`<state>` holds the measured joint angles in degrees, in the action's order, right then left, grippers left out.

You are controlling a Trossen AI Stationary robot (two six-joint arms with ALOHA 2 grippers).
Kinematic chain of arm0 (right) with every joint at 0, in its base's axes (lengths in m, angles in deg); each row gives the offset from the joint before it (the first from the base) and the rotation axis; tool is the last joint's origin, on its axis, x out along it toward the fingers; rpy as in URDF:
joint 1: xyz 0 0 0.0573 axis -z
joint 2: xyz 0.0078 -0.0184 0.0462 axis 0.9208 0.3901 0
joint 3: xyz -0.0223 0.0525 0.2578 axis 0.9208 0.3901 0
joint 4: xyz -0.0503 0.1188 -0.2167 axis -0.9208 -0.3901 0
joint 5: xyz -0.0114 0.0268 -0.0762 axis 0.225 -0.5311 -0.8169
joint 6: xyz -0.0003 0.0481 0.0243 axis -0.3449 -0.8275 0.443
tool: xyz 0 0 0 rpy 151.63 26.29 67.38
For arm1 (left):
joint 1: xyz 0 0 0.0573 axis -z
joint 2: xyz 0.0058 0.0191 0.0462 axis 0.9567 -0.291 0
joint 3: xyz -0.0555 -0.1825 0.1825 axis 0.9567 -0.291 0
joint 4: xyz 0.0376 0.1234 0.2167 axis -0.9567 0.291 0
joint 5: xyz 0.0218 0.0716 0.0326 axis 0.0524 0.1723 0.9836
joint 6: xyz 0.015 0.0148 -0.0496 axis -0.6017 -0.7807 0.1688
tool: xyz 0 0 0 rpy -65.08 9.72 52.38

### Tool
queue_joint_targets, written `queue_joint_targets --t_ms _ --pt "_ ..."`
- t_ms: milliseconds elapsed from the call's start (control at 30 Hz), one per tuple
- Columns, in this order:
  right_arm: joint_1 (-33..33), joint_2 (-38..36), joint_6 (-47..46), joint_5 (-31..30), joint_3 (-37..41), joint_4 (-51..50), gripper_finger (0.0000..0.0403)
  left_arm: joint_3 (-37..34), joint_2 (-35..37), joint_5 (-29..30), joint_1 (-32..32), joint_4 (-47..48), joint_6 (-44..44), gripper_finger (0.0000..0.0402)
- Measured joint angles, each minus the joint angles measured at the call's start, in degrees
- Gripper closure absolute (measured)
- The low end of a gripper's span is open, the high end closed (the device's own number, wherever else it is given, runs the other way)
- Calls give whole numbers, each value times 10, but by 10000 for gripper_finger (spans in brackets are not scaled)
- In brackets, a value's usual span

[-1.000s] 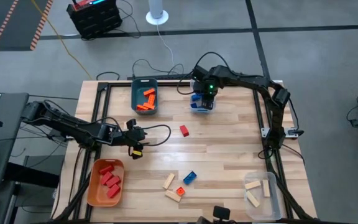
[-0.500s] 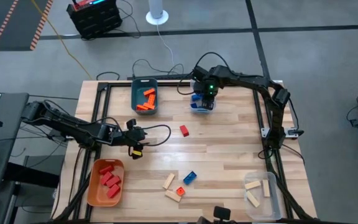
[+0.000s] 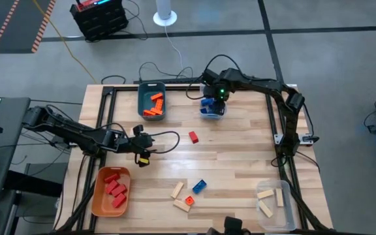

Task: Sort blocks
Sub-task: Put the red block into the orange bin

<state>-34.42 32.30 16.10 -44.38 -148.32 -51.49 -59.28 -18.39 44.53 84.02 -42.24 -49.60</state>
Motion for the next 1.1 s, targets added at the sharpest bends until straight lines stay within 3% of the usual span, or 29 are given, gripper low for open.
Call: queue_joint_targets --t_ms 267,367,600,700,833,967,1100 --pt "-36 0 -2 -60 -115 -67 175 0 0 0 -13 -9 -65 191" --pt "-70 -1 1 -57 -159 -66 178 0 0 0 -16 -16 -113 191" --pt "-197 11 -37 -15 -159 8 180 0 0 6 -16 -30 -168 191" --pt "-249 10 -85 -15 -116 99 180 0 0 7 -16 -41 -179 191" --pt "-282 11 -215 -15 -27 194 180 0 0 7 -16 -47 -167 191" --pt "-315 11 -325 -88 78 347 180 0 0 8 -12 -42 -133 191" --pt "-352 10 -438 -171 132 378 180 -9 5 8 7 -38 -126 191"
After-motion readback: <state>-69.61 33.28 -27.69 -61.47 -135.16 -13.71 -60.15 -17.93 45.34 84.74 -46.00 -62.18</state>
